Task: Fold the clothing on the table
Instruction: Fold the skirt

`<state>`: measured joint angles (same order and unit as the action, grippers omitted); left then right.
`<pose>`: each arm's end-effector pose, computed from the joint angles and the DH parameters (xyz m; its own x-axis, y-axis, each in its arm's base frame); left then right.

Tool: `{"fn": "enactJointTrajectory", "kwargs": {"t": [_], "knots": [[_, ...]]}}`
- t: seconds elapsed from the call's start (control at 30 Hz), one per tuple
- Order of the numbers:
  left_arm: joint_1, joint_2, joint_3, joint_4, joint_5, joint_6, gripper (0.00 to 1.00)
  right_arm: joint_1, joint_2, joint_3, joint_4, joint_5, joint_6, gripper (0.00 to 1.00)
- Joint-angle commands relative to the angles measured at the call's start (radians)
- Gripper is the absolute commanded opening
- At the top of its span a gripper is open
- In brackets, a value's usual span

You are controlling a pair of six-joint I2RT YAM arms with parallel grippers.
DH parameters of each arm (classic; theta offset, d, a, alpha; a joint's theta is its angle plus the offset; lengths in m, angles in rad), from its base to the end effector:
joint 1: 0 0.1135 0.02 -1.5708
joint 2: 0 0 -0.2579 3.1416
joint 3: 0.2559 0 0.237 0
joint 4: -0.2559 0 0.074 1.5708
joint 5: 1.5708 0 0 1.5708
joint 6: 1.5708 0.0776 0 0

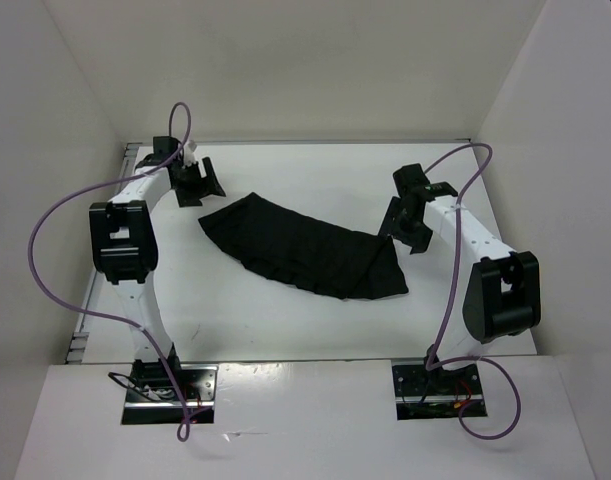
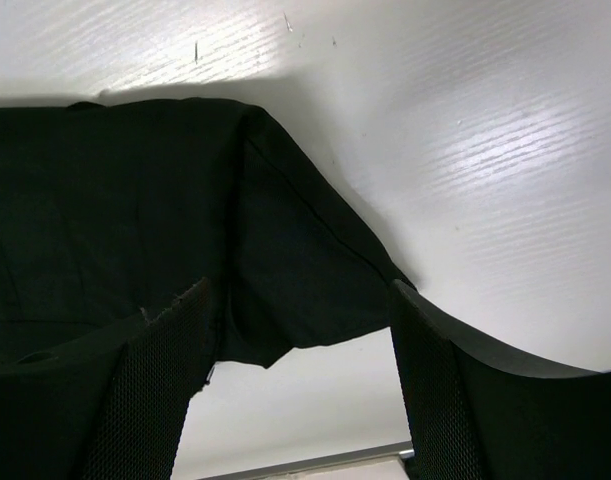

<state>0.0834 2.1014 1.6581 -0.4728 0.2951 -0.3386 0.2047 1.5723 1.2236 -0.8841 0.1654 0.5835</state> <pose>0.4739 0.0170 0.1742 -0.7777 -0.3839 -0.4977 -0.1713 0.8913 -0.4199 0.3025 0.0497 0.2074 -0.8519 0.3782 -0.3623 0.3862 0.9209 0.0531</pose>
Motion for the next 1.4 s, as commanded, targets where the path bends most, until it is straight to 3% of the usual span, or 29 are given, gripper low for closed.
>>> {"fn": "enactJointTrajectory", "kwargs": {"t": [0.0, 0.1, 0.47, 0.77, 0.93, 0.97, 1.23, 1.27, 1.37], "knots": [[0.009, 0.023, -0.040, 0.077, 0.194, 0.027, 0.88, -0.007, -0.015, -0.013, 0.020, -0.010, 0.010, 0.76], [0.009, 0.023, -0.086, 0.121, 0.269, 0.018, 0.88, -0.007, -0.006, -0.013, 0.020, -0.020, 0.010, 0.76], [0.009, 0.062, -0.130, 0.131, 0.332, 0.018, 0.88, -0.007, -0.006, -0.024, 0.030, -0.030, 0.010, 0.76], [-0.100, -0.030, -0.299, 0.120, 0.398, 0.009, 0.88, -0.025, 0.014, -0.024, 0.059, -0.041, 0.001, 0.76], [-0.161, -0.087, -0.379, 0.100, 0.377, 0.021, 0.82, -0.025, 0.034, -0.024, 0.089, -0.061, 0.001, 0.76], [-0.162, -0.087, -0.379, 0.100, 0.377, 0.030, 0.80, -0.025, 0.044, -0.024, 0.089, -0.061, 0.001, 0.76], [-0.182, -0.096, -0.390, 0.047, 0.377, 0.039, 0.33, -0.025, 0.045, -0.033, 0.099, -0.083, 0.001, 0.76], [-0.192, -0.096, -0.389, 0.046, 0.368, 0.039, 0.20, -0.025, 0.045, -0.033, 0.099, -0.096, 0.001, 0.76], [-0.192, -0.107, -0.380, 0.025, 0.337, 0.030, 0.00, -0.025, 0.010, -0.033, 0.099, -0.148, -0.008, 0.76]]}}
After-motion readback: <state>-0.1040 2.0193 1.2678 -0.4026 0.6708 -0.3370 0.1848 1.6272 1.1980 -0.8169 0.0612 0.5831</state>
